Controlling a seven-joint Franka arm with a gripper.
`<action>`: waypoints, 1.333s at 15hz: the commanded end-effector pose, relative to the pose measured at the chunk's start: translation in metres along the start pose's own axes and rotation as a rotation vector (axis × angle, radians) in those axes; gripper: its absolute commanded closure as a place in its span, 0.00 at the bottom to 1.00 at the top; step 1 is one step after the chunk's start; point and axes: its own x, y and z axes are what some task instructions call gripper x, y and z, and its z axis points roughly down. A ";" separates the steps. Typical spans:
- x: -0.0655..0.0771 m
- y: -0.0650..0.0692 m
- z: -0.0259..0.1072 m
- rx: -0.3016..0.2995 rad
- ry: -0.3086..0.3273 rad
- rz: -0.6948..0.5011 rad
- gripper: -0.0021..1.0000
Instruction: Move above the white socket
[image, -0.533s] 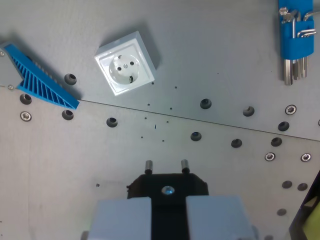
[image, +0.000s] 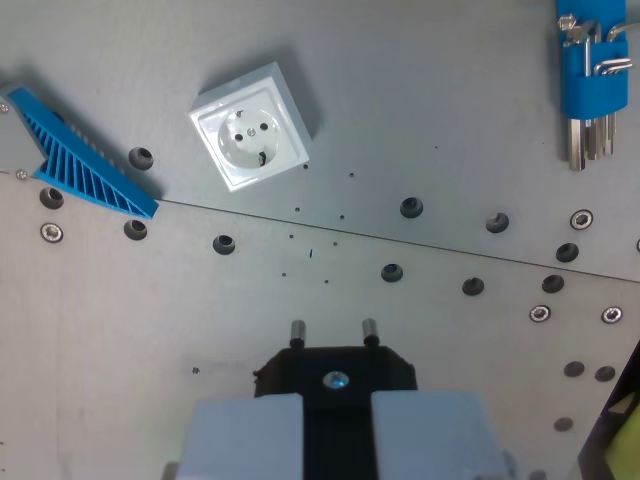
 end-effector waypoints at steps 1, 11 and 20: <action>0.000 0.000 0.002 0.000 0.001 -0.016 1.00; -0.004 -0.005 0.023 -0.010 0.050 -0.084 1.00; -0.007 -0.013 0.062 -0.014 0.058 -0.175 1.00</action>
